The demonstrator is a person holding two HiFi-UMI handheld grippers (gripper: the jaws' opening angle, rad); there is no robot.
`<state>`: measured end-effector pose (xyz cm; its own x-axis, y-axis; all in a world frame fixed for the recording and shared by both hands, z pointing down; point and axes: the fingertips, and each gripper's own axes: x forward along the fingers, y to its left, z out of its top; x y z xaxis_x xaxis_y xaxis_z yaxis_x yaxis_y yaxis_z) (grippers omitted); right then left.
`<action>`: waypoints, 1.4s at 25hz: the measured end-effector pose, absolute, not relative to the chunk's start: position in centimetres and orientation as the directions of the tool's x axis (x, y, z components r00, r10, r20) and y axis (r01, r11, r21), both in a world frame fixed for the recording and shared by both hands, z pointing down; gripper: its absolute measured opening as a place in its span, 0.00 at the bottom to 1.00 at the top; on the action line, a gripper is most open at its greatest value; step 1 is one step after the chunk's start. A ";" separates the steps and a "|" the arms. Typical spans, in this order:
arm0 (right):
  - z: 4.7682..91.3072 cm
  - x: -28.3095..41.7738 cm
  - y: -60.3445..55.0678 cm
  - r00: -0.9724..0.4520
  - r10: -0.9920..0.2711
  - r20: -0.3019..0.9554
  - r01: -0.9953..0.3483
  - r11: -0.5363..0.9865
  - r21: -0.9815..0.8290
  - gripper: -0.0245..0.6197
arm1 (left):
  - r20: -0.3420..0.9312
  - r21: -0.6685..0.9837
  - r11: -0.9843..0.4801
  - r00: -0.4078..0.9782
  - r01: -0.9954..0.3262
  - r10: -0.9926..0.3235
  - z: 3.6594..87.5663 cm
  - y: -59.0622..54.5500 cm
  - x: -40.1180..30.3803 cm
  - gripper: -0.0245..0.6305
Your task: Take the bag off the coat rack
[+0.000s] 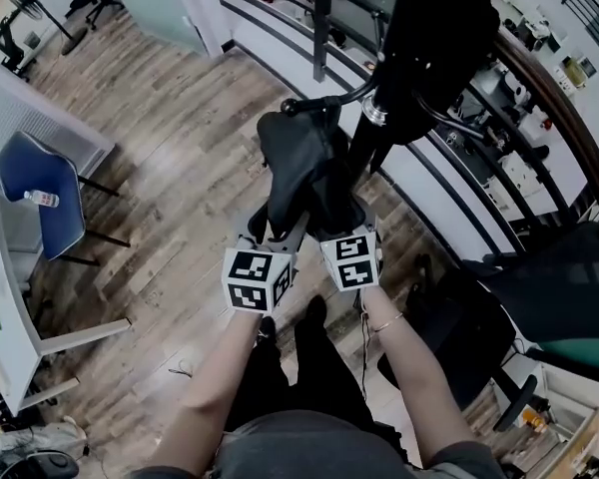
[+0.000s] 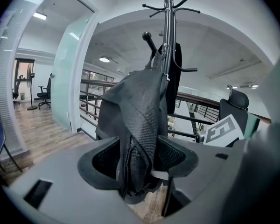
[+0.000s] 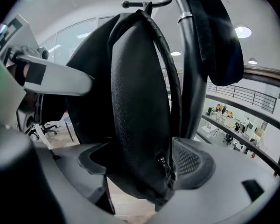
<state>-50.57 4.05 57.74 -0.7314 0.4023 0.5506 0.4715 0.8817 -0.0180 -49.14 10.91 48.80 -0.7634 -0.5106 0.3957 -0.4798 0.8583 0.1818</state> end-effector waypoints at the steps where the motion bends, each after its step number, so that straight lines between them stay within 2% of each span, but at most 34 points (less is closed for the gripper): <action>1: 57.8 -50.7 4.3 -0.727 0.410 0.552 0.481 0.877 -0.017 0.60 | 0.398 0.181 0.858 -0.762 -0.481 -0.511 48.9 10.9 -49.2 0.42; 8: 58.3 -51.6 4.9 -0.720 0.420 0.553 0.507 0.862 0.006 0.58 | 0.415 0.169 0.852 -0.748 -0.495 -0.517 49.2 10.5 -50.1 0.42; 10: 58.3 -51.9 4.9 -0.724 0.413 0.553 0.504 0.864 0.014 0.56 | 0.416 0.177 0.852 -0.747 -0.493 -0.518 49.3 10.5 -50.4 0.39; 14: 58.3 -52.4 4.6 -0.737 0.392 0.550 0.485 0.874 0.027 0.50 | 0.410 0.240 0.850 -0.745 -0.468 -0.526 49.3 10.9 -50.9 0.25; 23: 58.2 -52.4 4.7 -0.746 0.370 0.554 0.469 0.882 0.042 0.34 | 0.400 0.208 0.852 -0.753 -0.481 -0.523 49.3 10.8 -50.8 0.18; 29: 58.0 -51.5 4.4 -0.747 0.350 0.565 0.448 0.893 0.039 0.27 | 0.410 0.168 0.851 -0.750 -0.497 -0.519 49.0 11.0 -50.3 0.11; 35: 57.7 -50.3 4.5 -0.743 0.335 0.580 0.432 0.902 0.032 0.21 | 0.419 0.198 0.838 -0.729 -0.509 -0.542 48.4 11.0 -49.6 0.10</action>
